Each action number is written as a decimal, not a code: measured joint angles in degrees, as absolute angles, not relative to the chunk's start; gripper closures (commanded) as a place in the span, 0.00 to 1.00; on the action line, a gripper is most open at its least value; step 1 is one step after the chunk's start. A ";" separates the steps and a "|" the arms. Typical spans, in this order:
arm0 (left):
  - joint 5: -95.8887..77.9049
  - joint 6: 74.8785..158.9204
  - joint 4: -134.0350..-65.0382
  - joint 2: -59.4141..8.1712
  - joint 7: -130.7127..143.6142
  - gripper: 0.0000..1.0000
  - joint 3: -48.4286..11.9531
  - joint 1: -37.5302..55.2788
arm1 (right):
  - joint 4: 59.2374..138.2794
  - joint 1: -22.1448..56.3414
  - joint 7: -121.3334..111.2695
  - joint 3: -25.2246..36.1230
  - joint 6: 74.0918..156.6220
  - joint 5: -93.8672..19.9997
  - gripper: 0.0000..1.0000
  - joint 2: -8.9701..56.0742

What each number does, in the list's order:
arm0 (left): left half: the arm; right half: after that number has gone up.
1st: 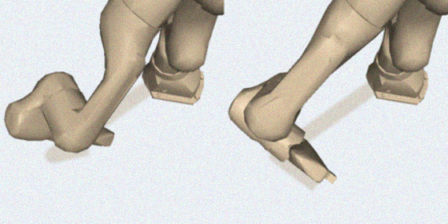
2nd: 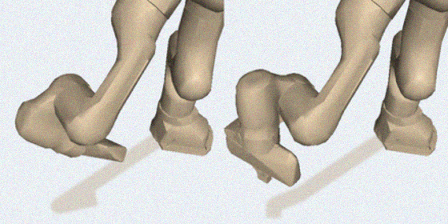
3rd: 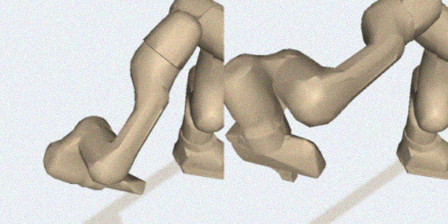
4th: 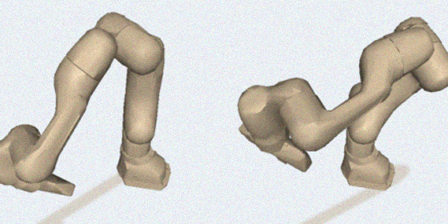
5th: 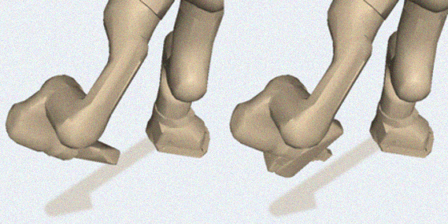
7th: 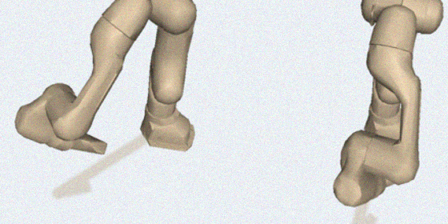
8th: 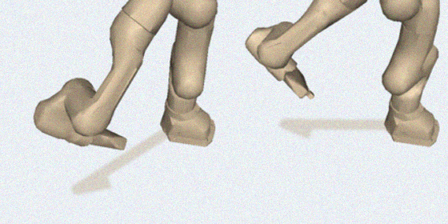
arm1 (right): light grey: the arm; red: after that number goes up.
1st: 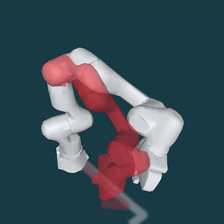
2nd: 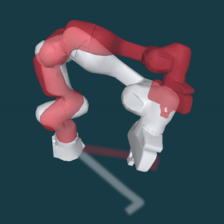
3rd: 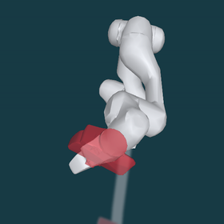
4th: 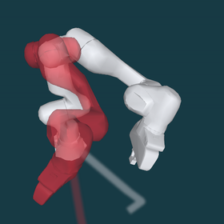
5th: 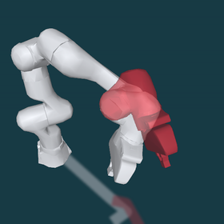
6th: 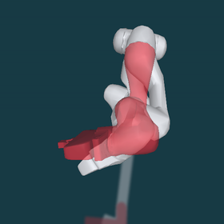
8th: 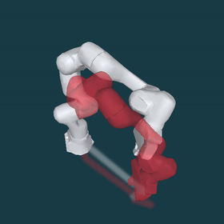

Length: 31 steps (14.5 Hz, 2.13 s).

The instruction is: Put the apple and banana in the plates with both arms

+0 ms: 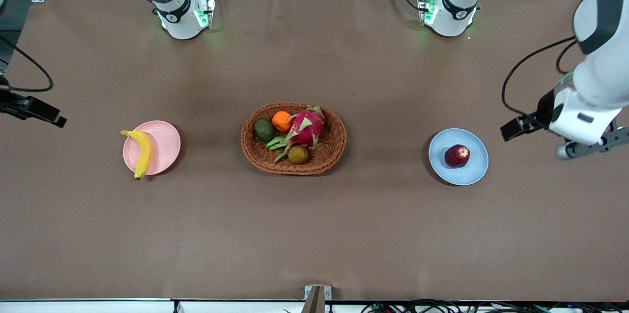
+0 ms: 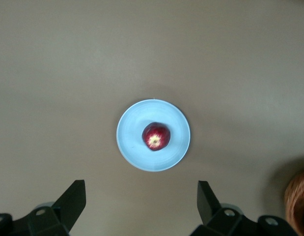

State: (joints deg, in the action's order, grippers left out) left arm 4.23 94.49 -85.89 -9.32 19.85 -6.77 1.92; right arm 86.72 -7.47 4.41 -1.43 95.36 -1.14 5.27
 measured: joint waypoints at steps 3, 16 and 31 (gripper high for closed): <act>4.23 90.06 -85.84 -5.49 14.11 0.00 -6.65 1.81 | 85.68 -7.42 1.37 -1.55 94.78 -0.38 0.00 5.29; -0.68 85.42 -91.43 4.06 10.72 0.00 -7.33 1.98 | 83.70 -0.85 0.56 4.30 93.89 -0.34 0.00 4.39; 0.43 84.25 -91.85 4.38 6.54 0.00 -7.14 1.93 | 101.92 -0.39 -0.33 4.86 97.52 -0.12 0.00 -9.42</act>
State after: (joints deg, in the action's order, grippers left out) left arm 0.43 84.25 -91.85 4.38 6.54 -7.14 1.93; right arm 101.92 -0.39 -0.33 4.86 97.52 -0.12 -9.42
